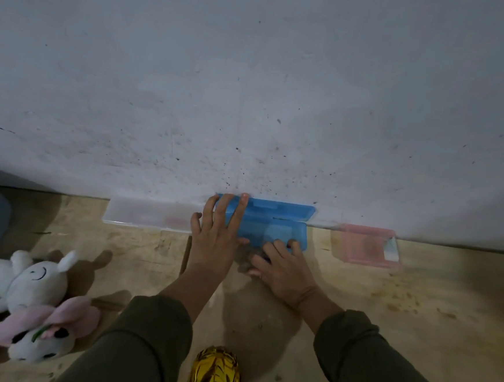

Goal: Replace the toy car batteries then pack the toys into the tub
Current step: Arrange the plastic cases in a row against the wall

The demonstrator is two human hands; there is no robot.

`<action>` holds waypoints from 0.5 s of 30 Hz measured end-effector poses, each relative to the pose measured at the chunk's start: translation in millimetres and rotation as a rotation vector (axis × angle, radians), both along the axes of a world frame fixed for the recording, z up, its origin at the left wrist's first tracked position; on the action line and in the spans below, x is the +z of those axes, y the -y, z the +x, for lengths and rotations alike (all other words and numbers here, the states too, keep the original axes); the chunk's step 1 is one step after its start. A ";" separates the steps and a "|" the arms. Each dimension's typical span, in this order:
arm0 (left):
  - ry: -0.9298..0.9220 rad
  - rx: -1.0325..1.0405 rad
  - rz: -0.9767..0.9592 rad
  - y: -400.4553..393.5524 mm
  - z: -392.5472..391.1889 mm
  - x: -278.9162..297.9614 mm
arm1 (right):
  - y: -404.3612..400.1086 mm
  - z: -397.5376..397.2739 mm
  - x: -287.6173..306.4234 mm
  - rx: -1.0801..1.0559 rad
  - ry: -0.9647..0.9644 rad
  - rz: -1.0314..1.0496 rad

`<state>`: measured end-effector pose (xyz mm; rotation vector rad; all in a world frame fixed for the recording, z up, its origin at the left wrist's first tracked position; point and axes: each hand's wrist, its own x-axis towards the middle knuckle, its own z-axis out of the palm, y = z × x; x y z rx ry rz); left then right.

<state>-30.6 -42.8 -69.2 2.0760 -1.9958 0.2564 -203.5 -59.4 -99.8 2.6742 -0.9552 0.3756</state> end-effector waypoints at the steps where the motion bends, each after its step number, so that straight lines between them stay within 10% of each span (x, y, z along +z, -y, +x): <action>1: -0.006 0.002 -0.001 -0.2 0.2 0.2 | 0.4 -0.4 -1.7 0.008 0.002 -0.015; 15: 0.028 0.036 0.103 -12.8 -2.3 11.6 | -1.9 9.1 11.0 -0.268 0.144 0.011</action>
